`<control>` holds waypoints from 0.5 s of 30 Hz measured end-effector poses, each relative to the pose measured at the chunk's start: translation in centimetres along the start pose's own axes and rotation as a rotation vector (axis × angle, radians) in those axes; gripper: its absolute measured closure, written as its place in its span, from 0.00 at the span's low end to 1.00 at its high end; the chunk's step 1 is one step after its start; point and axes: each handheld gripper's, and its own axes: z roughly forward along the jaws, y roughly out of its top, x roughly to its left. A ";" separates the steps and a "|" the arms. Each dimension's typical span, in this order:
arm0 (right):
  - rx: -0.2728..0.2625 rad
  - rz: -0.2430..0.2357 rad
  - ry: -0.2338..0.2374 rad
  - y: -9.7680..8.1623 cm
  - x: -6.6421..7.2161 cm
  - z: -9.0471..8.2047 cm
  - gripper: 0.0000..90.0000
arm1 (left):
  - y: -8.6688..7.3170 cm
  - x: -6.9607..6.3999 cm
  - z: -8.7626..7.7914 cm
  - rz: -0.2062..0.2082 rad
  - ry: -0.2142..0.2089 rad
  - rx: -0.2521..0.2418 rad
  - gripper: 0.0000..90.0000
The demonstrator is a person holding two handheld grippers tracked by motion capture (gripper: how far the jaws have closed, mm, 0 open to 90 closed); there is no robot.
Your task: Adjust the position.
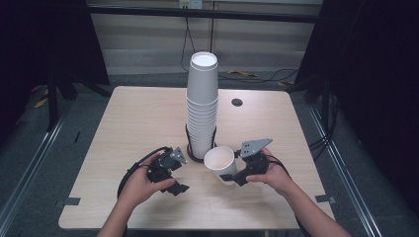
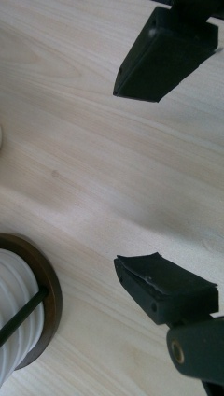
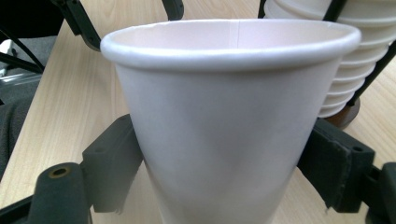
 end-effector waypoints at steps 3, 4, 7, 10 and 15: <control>-0.005 0.004 -0.003 -0.2 0.0 -0.2 0.21 | -0.3 -0.1 0.3 -0.017 -0.005 -0.012 0.17; -0.003 0.007 -0.003 -0.2 0.0 -0.2 0.21 | -0.3 -0.1 0.4 -0.022 -0.007 -0.007 0.16; -0.003 0.004 -0.001 -0.3 -0.1 -0.3 0.21 | -0.5 0.0 0.4 -0.016 -0.012 -0.001 0.17; -0.012 0.013 0.003 -0.4 -0.2 -0.3 0.20 | -0.6 0.0 0.4 -0.019 -0.008 -0.004 0.17; -0.021 0.013 0.002 -0.7 -0.1 -0.5 0.20 | -0.7 0.0 0.4 -0.026 -0.004 -0.016 0.17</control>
